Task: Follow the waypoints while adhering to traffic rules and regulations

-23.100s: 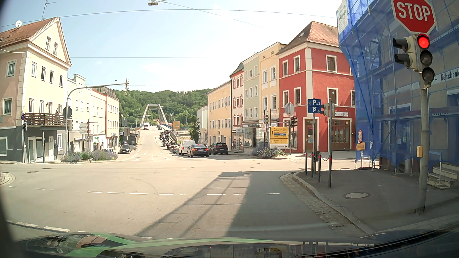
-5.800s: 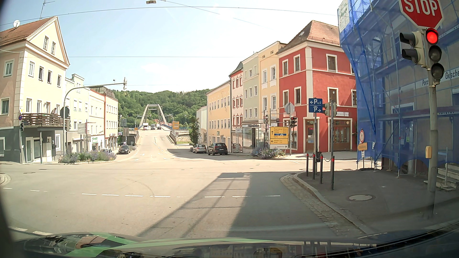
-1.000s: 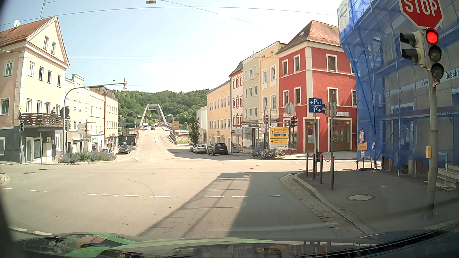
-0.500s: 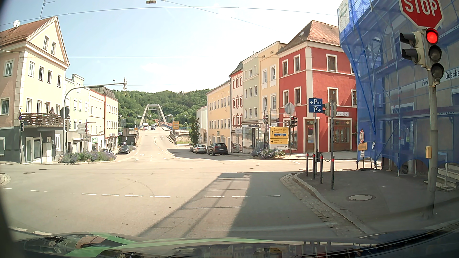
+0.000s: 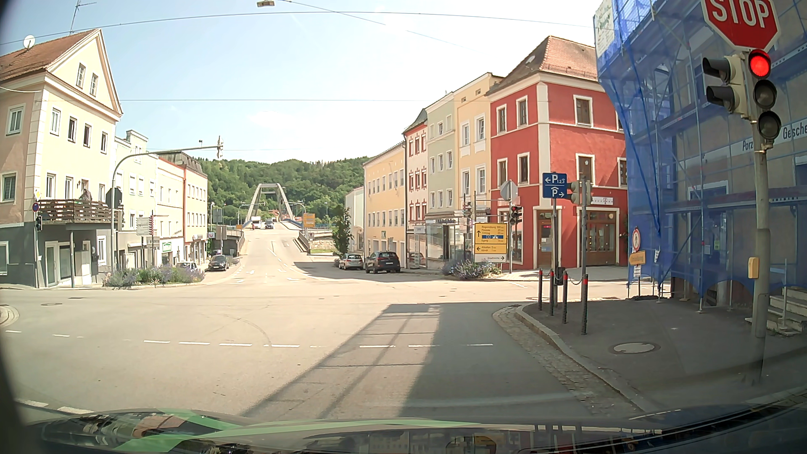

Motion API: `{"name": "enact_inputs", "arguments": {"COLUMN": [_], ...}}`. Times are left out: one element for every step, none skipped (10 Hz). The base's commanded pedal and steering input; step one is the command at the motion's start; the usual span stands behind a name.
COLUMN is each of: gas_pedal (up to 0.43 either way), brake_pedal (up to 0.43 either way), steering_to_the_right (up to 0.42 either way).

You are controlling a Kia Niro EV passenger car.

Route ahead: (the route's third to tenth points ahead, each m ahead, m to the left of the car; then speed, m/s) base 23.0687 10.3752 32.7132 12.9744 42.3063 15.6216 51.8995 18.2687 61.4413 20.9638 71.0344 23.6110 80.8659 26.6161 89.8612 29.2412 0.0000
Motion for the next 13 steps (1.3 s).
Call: {"name": "enact_inputs", "arguments": {"gas_pedal": [0.0,0.0,0.0,0.0,0.0,0.0,0.0,0.0,0.0,0.0,0.0,0.0,0.0], "brake_pedal": [0.305,0.305,0.305,0.305,0.305,0.305,0.305,0.305,0.305,0.305,0.305,0.305,0.305], "steering_to_the_right": [0.018,0.019,0.018,0.018,0.019,0.018,0.019,0.018,0.019,0.019,0.019,0.019,0.018]}}
